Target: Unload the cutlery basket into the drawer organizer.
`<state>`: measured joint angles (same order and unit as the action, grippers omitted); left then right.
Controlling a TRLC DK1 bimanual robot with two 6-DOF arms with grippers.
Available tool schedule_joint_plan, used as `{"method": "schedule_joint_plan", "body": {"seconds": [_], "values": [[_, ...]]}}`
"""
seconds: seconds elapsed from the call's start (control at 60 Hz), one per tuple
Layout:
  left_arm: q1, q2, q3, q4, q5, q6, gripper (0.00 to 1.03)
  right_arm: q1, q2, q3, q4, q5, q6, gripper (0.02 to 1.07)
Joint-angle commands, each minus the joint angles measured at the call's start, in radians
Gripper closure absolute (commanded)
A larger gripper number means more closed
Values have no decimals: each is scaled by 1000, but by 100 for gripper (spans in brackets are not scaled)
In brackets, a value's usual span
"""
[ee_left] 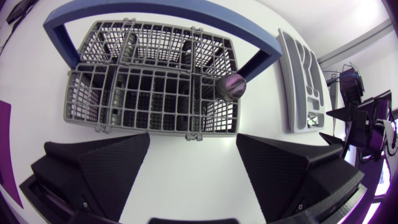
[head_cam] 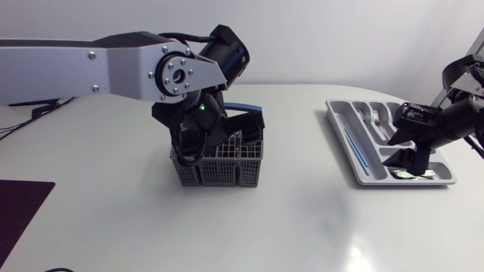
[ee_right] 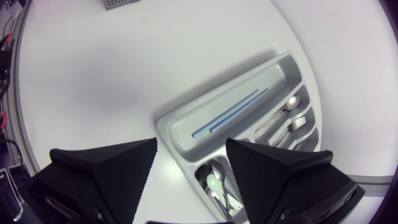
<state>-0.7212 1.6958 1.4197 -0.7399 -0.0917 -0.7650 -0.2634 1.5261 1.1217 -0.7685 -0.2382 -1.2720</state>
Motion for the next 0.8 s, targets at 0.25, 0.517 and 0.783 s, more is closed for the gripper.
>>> {"method": "schedule_joint_plan", "body": {"seconds": [0.25,0.517,0.783], "values": [[26,-33,-44,31,40,161,7,222,-43,-25,-95,-65,369,17],[46,-53,-110,102,78,233,7,349,-49,21,-143,-154,602,17],[46,-87,-192,195,99,290,7,490,-41,46,-87,-216,850,17]]}}
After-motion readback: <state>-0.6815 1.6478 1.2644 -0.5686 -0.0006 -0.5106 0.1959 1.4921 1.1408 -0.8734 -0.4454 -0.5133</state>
